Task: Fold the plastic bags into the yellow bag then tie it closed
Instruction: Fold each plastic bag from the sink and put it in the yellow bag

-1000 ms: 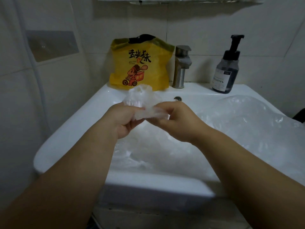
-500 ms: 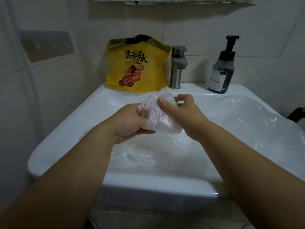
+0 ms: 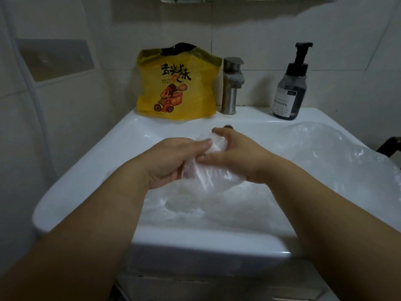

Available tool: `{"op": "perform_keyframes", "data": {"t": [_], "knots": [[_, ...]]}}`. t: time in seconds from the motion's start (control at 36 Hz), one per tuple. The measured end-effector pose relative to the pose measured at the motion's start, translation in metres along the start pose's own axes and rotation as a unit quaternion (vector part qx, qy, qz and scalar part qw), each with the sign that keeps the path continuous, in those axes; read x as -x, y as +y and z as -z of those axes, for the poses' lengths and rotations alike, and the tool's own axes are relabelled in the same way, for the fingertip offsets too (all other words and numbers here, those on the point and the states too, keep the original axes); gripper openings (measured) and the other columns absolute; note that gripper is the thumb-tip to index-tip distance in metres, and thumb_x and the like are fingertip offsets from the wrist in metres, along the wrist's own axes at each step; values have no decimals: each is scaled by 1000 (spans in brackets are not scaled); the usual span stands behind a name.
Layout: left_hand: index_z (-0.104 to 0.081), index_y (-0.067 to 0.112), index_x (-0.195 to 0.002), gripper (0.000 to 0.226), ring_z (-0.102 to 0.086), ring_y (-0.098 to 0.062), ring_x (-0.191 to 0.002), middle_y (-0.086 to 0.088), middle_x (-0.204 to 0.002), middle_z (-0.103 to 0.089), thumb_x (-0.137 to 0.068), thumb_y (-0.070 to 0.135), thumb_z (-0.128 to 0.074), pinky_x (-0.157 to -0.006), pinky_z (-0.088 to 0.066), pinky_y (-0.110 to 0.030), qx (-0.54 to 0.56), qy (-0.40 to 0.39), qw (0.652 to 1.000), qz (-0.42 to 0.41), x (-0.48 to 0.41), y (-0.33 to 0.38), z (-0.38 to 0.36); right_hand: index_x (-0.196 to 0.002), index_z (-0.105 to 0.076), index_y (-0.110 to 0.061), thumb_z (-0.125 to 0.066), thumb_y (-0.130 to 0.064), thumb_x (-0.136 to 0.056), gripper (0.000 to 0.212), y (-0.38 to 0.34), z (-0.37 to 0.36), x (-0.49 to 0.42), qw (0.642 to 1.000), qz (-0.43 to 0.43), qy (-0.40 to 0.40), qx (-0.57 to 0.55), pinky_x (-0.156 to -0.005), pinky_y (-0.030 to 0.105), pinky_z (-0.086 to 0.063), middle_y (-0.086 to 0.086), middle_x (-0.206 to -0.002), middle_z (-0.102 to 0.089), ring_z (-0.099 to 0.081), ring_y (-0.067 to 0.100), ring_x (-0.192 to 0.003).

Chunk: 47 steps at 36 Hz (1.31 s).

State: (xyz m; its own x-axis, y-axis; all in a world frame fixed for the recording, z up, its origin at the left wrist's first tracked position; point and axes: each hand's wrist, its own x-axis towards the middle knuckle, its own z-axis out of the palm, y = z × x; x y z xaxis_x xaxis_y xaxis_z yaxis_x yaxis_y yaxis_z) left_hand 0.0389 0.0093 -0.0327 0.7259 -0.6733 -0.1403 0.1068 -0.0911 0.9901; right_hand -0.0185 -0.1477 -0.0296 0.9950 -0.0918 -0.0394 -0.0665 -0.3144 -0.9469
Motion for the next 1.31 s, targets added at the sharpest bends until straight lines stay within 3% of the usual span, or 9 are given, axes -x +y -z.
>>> {"op": "perform_keyframes", "data": {"t": [0.11, 0.25, 0.42, 0.61, 0.72, 0.92, 1.11, 1.22, 1.31], "knots": [[-66, 7, -93, 20, -68, -15, -66, -8, -80, -71, -93, 26, -59, -56, -55, -21, 45, 102, 993, -45, -4, 3, 3, -151, -19, -21, -78, -25, -71, 99, -2, 2, -3, 990, -39, -20, -136, -88, 38, -54, 4, -123, -54, -63, 23, -102], [-61, 3, -112, 25, -70, -22, -91, -15, -105, -71, -98, 21, -54, -69, -59, -27, 159, 159, 971, -84, -11, 5, 9, -124, -55, -9, -73, -33, -66, 66, -2, -1, -4, 963, -76, -89, -244, -80, 36, -58, 16, -124, -61, -62, 31, -105], [-61, 0, -109, 20, -69, -21, -97, -16, -108, -70, -95, 15, -57, -78, -59, -28, 180, 162, 966, -88, -12, 3, 7, -104, -60, -4, -52, -2, -93, 13, 0, 0, -9, 947, -36, -11, -318, -76, 33, -58, 14, -101, -68, -68, 25, -85], [-65, 5, -84, 6, -61, -14, -77, -12, -86, -64, -88, 1, -62, -60, -56, -19, 113, 142, 982, -57, -9, 3, 13, -111, -60, -3, -51, 2, -93, 21, -2, 12, -10, 945, -9, 8, -326, -79, 34, -57, 15, -101, -68, -67, 26, -86], [-63, 5, -101, 13, -54, -22, -93, -16, -105, -57, -90, 0, -57, -60, -56, -19, 100, 108, 988, -38, -7, 2, 13, -108, -61, -4, -48, 7, -91, 24, -2, 16, -6, 951, -5, -14, -307, -81, 36, -56, 15, -98, -68, -65, 28, -87], [-66, 6, -110, 24, -67, -14, -79, -8, -95, -73, -91, -3, -55, -66, -58, -21, 117, 72, 989, -55, -3, 5, 10, -102, -62, -2, -41, 10, -91, 27, -4, 13, -6, 958, 9, 1, -286, -88, 47, -47, 22, -99, -62, -54, 35, -90], [-66, 8, -108, 25, -68, -10, -61, -5, -77, -72, -96, -4, -47, -52, -55, -18, 99, 56, 993, -37, 0, 7, 8, -80, -60, 0, -31, -7, -90, 31, -5, 20, -4, 939, -2, 16, -343, -60, 30, -56, 14, -77, -63, -60, 26, -72], [-67, 9, -98, 31, -68, -10, -60, -5, -72, -72, -95, -9, -43, -51, -54, -17, 140, 60, 986, -60, 2, 9, 8, -90, -65, 7, -42, -35, -100, 49, -4, 20, -8, 948, 5, 47, -313, -67, 33, -57, 19, -88, -69, -67, 30, -81], [-67, 7, -88, 29, -69, -11, -63, -6, -73, -72, -95, -9, -43, -53, -55, -19, 129, 68, 987, -67, 1, 8, 8, -95, -65, 4, -58, -24, -93, 29, -4, 17, -7, 969, 13, 58, -239, -70, 32, -57, 16, -89, -69, -68, 25, -81]]}}
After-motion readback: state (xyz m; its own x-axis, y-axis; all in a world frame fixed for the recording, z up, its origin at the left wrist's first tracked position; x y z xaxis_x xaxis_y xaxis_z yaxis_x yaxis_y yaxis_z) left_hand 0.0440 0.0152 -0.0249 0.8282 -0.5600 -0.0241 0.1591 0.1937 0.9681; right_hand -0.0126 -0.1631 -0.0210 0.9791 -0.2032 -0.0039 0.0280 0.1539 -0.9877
